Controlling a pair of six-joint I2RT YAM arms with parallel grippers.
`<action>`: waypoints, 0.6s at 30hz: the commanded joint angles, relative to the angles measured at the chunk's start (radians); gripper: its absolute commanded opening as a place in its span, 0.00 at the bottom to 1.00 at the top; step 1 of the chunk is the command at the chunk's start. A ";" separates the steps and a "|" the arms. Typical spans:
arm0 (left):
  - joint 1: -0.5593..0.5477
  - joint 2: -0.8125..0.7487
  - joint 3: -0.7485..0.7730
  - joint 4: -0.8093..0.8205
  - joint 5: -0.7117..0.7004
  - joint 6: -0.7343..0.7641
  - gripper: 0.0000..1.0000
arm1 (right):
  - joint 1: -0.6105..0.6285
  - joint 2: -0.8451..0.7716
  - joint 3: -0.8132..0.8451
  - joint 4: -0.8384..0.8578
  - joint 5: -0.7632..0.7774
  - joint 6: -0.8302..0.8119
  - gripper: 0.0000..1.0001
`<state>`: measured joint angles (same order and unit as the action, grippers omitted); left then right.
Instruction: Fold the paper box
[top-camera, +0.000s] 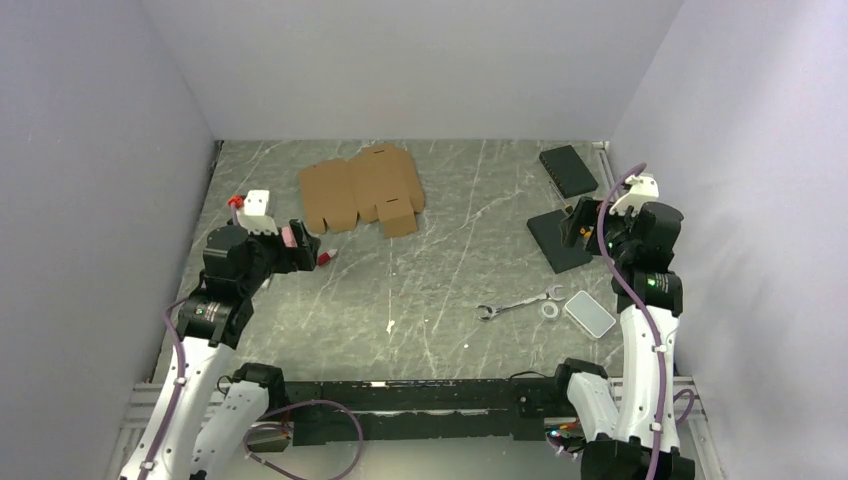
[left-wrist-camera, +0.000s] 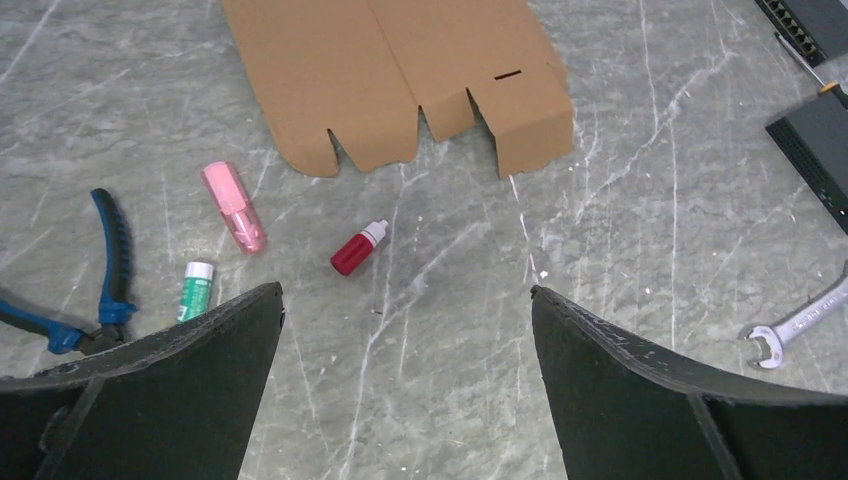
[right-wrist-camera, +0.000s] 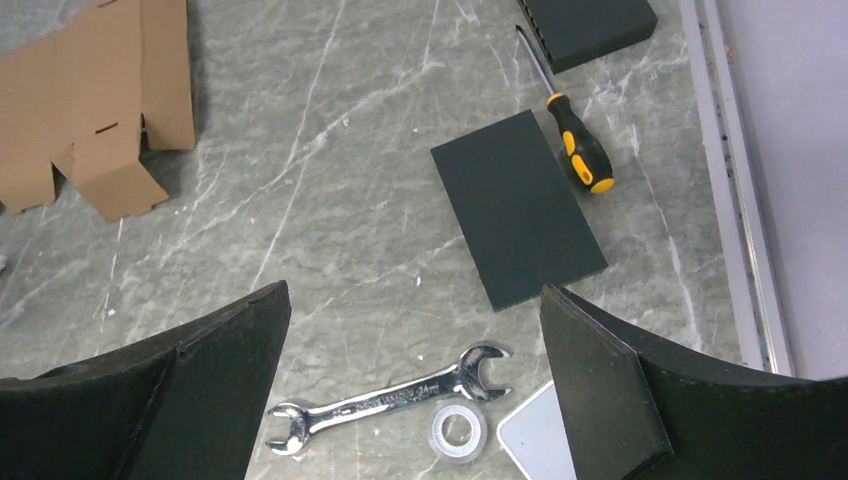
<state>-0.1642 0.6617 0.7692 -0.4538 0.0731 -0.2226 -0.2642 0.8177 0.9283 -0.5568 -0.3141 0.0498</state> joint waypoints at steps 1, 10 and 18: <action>0.002 0.008 0.027 0.044 0.069 0.025 0.99 | -0.004 -0.001 0.009 0.085 -0.003 0.038 1.00; 0.002 0.047 0.031 0.032 0.126 0.017 0.99 | -0.004 -0.054 -0.113 0.233 -0.110 0.002 1.00; 0.002 0.195 0.092 0.008 0.211 -0.010 0.99 | -0.004 -0.110 -0.209 0.248 -0.383 -0.182 1.00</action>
<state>-0.1642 0.7731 0.7753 -0.4541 0.2119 -0.2264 -0.2649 0.7273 0.7387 -0.3630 -0.4995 -0.0105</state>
